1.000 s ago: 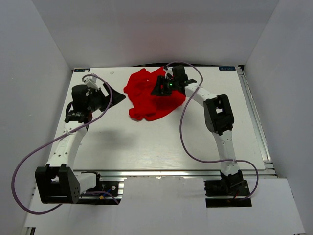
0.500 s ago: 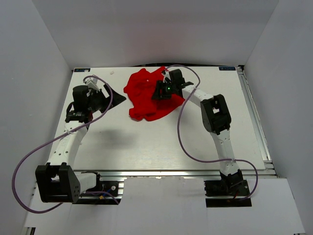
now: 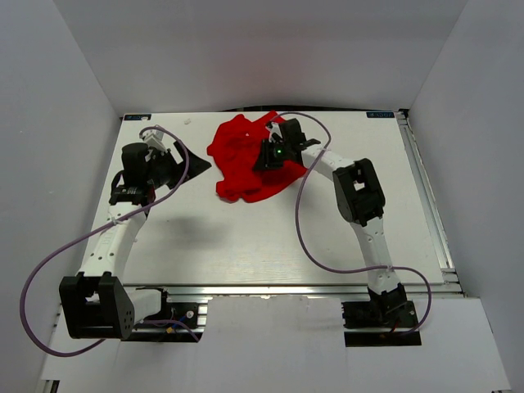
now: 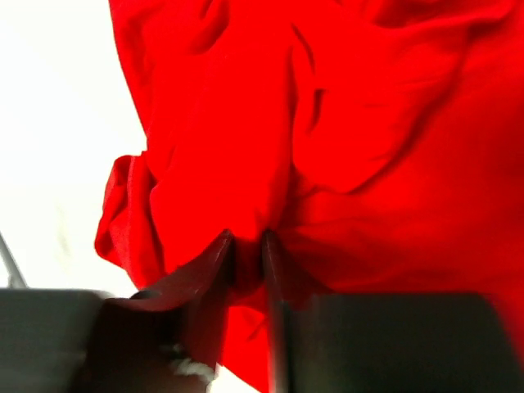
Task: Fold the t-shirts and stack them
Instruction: Move the tshirt to the center of the board
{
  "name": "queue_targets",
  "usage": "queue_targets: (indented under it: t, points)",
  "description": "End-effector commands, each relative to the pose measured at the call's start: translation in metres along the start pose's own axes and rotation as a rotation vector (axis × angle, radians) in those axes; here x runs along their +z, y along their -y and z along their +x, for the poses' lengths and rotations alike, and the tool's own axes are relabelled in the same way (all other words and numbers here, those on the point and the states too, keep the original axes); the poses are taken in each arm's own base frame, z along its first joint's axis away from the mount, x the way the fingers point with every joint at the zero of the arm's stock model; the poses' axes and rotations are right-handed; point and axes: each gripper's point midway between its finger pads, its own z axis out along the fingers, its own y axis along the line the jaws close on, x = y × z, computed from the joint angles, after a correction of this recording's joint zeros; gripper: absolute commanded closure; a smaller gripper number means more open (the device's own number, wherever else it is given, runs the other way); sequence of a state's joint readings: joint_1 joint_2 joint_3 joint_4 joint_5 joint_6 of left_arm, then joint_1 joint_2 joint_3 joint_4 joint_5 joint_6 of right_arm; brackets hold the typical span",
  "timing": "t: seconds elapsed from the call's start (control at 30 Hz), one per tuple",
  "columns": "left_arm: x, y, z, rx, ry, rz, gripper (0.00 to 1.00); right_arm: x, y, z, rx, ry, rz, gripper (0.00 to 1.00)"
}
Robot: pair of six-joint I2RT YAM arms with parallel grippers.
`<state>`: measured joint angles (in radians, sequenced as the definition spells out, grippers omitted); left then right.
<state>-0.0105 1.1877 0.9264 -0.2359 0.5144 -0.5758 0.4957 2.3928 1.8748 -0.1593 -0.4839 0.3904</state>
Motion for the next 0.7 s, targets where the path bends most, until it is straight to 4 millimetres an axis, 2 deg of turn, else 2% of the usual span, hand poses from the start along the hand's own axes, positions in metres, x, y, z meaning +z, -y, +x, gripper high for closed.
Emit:
queue_targets:
  t: [0.0, 0.07, 0.1, 0.13, 0.17, 0.23, 0.27, 0.33, 0.37, 0.43, 0.47, 0.5, 0.53, 0.6, 0.63, 0.67]
  points:
    - [-0.005, 0.005, -0.002, 0.025, 0.014, 0.01, 0.02, -0.015, -0.03, -0.014, -0.029, 0.026, -0.069, 0.77]
    - [-0.006, 0.006, -0.004, 0.033, 0.018, 0.013, 0.02, -0.026, -0.039, -0.026, -0.06, 0.053, -0.083, 0.87]
    - [-0.007, 0.007, -0.004, 0.034, 0.021, 0.014, 0.02, -0.032, -0.043, -0.032, -0.079, 0.065, -0.086, 0.96]
    - [-0.007, 0.008, -0.005, 0.038, 0.022, 0.015, 0.02, -0.041, -0.048, -0.043, -0.101, 0.087, -0.098, 0.99]
    - [-0.009, 0.01, -0.007, 0.044, 0.029, 0.018, 0.02, -0.059, -0.063, -0.059, -0.141, 0.127, -0.113, 1.0]
    - [-0.01, 0.011, -0.008, 0.05, 0.036, 0.018, 0.02, -0.085, -0.073, -0.08, -0.224, 0.179, -0.127, 1.0]
    - [-0.011, 0.013, -0.01, 0.054, 0.042, 0.023, 0.02, -0.108, -0.092, -0.096, -0.276, 0.226, -0.147, 1.0]
    - [-0.011, 0.013, -0.009, 0.054, 0.046, 0.03, 0.02, -0.136, -0.106, -0.112, -0.365, 0.276, -0.171, 1.0]
    - [-0.013, 0.015, -0.009, 0.056, 0.052, 0.036, 0.02, -0.159, -0.123, -0.121, -0.415, 0.315, -0.186, 1.0]
    - [-0.013, 0.016, -0.007, 0.055, 0.058, 0.053, 0.02, -0.18, -0.134, -0.127, -0.482, 0.348, -0.191, 1.0]
    - [-0.014, 0.018, -0.007, 0.059, 0.061, 0.064, 0.02, -0.198, -0.146, -0.131, -0.527, 0.377, -0.198, 1.0]
    - [-0.014, 0.019, -0.007, 0.058, 0.064, 0.072, 0.02, -0.206, -0.149, -0.132, -0.542, 0.388, -0.196, 1.0]
    - [-0.014, 0.02, -0.006, 0.059, 0.062, 0.076, 0.02, -0.223, -0.157, -0.136, -0.566, 0.42, -0.189, 1.0]
    - [-0.015, 0.023, -0.007, 0.065, 0.064, 0.092, 0.02, -0.234, -0.157, -0.134, -0.58, 0.435, -0.179, 1.0]
    - [-0.015, 0.025, -0.006, 0.067, 0.06, 0.104, 0.02, -0.251, -0.163, -0.139, -0.606, 0.471, -0.173, 1.0]
    - [-0.015, 0.026, -0.007, 0.072, 0.061, 0.112, 0.02, -0.257, -0.164, -0.139, -0.616, 0.483, -0.169, 1.0]
